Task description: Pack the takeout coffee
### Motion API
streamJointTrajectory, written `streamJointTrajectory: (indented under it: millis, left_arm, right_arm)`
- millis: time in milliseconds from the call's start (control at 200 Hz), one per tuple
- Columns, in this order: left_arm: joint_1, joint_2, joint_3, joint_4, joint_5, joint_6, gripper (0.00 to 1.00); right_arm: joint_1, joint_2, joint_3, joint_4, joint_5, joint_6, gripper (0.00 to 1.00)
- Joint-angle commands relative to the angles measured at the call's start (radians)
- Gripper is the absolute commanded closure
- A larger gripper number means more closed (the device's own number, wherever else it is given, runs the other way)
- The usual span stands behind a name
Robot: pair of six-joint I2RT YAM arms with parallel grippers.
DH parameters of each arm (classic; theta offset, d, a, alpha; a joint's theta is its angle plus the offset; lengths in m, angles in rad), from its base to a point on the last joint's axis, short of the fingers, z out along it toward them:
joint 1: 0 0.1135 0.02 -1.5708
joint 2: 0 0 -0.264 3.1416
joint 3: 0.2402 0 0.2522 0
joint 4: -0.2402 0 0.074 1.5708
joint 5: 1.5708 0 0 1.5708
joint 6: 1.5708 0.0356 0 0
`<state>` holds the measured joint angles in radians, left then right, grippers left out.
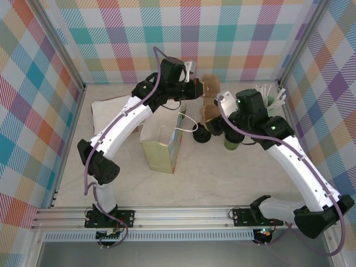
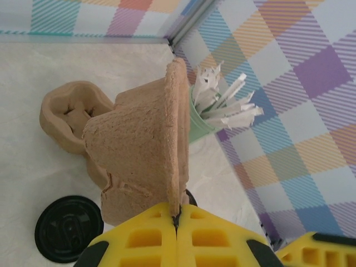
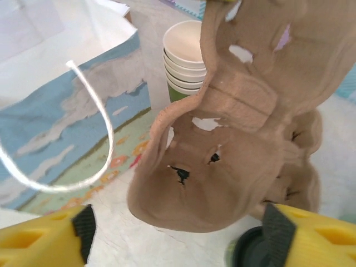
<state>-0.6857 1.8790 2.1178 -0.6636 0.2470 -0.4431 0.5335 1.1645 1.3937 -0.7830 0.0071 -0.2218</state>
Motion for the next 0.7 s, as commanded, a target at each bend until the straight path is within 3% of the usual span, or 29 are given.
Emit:
streamJointTrajectory:
  millis: [0,95,335,535,695]
  left_arm:
    - [0.004,-0.079,0.022,-0.065,0.059,0.050,1.00]
    - [0.004,-0.107,-0.003,-0.083,0.077,0.062,1.00]
    - [0.004,-0.154,-0.073,-0.080,0.140,0.050,1.00]
    - [0.003,-0.169,-0.102,-0.058,0.156,0.043,1.00]
    - [0.003,-0.164,-0.114,-0.027,0.185,0.026,1.00]
  right_arm:
    - [-0.004,-0.041,0.051,-0.036,-0.029,-0.184,0.11]
    - [-0.004,-0.052,0.068,-0.041,-0.041,-0.296,0.00]
    - [-0.004,-0.006,0.123,-0.024,0.023,-0.531,0.00]
    - [-0.004,0.001,0.102,0.000,-0.104,-0.788,0.00]
    - [-0.004,0.037,0.122,-0.024,-0.139,-0.836,0.00]
